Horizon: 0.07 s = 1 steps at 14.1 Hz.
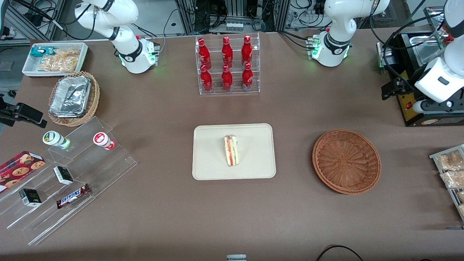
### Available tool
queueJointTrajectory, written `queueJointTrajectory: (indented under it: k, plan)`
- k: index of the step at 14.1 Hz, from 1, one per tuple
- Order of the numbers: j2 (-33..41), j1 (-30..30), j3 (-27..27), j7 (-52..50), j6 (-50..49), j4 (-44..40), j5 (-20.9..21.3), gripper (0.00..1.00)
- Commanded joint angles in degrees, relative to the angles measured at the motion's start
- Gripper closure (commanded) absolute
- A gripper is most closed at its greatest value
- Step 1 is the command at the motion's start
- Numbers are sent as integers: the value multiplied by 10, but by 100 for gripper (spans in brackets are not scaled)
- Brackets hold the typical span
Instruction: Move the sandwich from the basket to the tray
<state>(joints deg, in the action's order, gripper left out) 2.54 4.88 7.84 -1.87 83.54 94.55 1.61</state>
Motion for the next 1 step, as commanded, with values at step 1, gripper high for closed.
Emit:
queueJointTrajectory:
  k: [1]
  plan:
    - [7,5,9,7,7,-14,-7,0]
